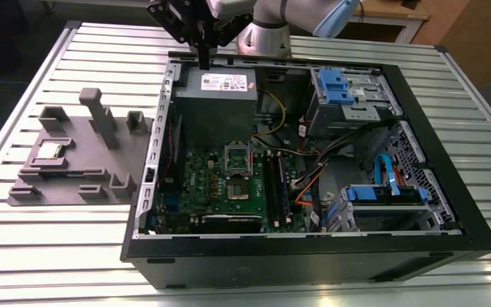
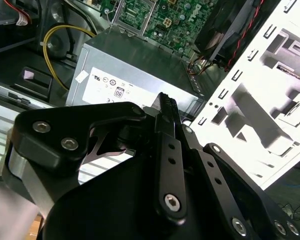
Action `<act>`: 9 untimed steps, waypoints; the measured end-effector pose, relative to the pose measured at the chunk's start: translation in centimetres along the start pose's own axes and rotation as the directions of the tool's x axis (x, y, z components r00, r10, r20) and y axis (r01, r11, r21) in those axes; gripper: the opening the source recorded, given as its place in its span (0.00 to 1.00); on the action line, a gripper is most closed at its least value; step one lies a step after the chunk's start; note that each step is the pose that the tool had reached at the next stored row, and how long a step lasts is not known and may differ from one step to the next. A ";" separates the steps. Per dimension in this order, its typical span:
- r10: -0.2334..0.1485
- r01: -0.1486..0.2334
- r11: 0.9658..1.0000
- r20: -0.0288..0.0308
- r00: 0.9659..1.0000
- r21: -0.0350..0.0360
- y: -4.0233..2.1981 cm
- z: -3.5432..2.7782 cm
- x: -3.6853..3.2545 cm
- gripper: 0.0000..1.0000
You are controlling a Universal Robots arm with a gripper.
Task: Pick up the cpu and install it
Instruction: 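Reach for the cpu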
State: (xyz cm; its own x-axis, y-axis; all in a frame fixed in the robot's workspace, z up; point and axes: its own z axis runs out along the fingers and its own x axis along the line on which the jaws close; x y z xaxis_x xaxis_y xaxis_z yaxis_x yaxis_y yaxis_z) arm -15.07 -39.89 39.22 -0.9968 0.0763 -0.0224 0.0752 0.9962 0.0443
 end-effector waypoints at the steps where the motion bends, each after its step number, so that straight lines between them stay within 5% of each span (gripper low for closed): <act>1: 0.000 0.000 1.000 0.000 1.000 0.000 0.00 0.00 0.00 0.10; 9: 0.000 0.000 1.000 -0.004 1.000 0.000 -0.03 0.12 0.35 0.10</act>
State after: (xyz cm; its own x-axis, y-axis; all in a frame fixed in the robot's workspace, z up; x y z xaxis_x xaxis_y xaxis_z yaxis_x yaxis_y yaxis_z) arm -15.41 -39.89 39.09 -0.9969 0.0764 -0.0182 0.0755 0.9962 0.0439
